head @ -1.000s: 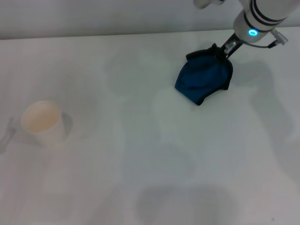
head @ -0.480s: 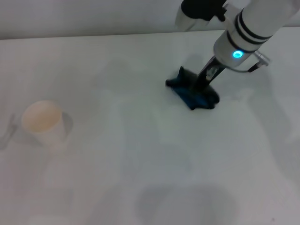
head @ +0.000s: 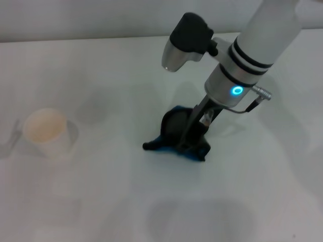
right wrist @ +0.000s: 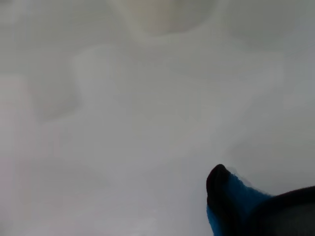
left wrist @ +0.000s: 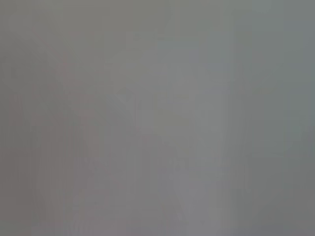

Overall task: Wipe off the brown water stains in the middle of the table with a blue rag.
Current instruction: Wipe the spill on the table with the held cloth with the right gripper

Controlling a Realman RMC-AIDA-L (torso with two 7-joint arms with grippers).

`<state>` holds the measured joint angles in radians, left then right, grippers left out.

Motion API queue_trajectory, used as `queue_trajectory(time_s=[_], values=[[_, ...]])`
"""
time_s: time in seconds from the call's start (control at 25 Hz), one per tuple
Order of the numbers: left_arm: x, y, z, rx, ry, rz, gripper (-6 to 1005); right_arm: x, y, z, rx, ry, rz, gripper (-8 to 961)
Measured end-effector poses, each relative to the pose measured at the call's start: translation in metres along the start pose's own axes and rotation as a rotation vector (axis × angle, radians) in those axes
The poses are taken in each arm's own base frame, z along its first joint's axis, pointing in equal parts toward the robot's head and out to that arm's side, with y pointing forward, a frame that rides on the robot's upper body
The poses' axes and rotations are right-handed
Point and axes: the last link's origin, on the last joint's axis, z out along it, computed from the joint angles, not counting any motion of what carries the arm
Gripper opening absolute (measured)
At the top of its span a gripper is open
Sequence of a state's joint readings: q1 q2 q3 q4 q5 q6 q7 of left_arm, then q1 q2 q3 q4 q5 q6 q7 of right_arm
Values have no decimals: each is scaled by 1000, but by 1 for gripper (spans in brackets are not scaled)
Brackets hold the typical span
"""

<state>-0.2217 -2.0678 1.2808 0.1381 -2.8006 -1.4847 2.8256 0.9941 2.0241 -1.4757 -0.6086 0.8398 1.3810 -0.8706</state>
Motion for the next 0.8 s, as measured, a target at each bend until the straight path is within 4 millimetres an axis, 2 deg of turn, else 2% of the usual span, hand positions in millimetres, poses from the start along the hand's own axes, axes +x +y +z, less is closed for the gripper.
queue_trajectory(time_s=[0.24, 0.4, 0.56, 0.8], values=[[-1, 1, 1, -3, -3, -1, 886, -3, 25, 0, -147, 0, -56, 77], [-1, 1, 1, -4, -4, -1, 885, -4, 29, 2, -169, 0, -71, 75], [-1, 1, 0, -3, -5, -1, 886, -6, 20, 2, -118, -35, -43, 82], [-2, 0, -3, 6, -9, -2, 885, -5, -17, -3, 107, -56, 44, 98]])
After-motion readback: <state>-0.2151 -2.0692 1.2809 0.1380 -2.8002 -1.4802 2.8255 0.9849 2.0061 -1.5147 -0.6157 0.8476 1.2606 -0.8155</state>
